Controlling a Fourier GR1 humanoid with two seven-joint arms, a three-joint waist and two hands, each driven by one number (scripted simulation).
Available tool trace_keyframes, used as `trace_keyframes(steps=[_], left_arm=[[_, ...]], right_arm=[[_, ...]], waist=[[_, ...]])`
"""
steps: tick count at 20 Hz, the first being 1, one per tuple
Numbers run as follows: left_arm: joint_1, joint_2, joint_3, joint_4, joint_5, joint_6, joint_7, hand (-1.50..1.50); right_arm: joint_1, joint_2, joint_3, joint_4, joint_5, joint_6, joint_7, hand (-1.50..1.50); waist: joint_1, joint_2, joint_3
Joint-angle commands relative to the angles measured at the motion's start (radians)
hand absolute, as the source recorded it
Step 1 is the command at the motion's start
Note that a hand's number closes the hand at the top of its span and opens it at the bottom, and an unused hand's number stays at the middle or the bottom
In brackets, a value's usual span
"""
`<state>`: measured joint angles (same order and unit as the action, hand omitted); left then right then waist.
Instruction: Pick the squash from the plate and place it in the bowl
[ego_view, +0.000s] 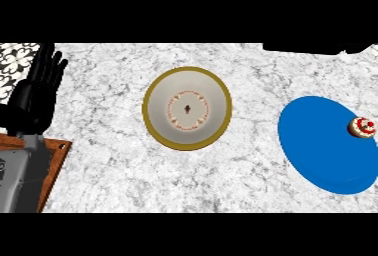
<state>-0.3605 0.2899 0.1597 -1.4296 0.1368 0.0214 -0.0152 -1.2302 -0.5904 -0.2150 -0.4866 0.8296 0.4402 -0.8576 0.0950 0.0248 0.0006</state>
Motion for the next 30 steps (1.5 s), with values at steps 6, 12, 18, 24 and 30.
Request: trace_keyframes(steps=[6, 12, 18, 24, 30], left_arm=[[0.07, 0.01, 0.018, 0.009, -0.015, -0.005, -0.06, 0.0], [0.061, 0.037, 0.045, 0.021, 0.01, -0.029, -0.034, 0.0], [0.052, -0.007, 0.023, -0.028, -0.016, 0.034, -0.006, 0.0], [0.051, 0.051, 0.072, -0.014, 0.014, -0.013, 0.009, 0.0], [0.075, 0.019, 0.053, -0.037, -0.003, 0.007, 0.003, 0.0]], right_arm=[[-0.188, 0.127, 0.086, 0.084, -0.039, 0.247, -0.015, 1.5], [-0.235, 0.268, 0.157, 0.088, -0.037, 0.22, 0.068, 1.5], [-0.173, 0.39, 0.225, 0.084, -0.026, 0.16, 0.102, 1.5], [-0.085, 0.507, 0.278, 0.043, 0.004, 0.018, 0.191, 1.5], [-0.006, 0.587, 0.311, 0.088, 0.033, -0.152, 0.35, 1.5]], waist=[[-0.031, -0.011, -0.002], [-0.057, -0.017, -0.002], [-0.071, -0.019, -0.001], [-0.082, -0.021, -0.001], [-0.076, -0.021, -0.001]])
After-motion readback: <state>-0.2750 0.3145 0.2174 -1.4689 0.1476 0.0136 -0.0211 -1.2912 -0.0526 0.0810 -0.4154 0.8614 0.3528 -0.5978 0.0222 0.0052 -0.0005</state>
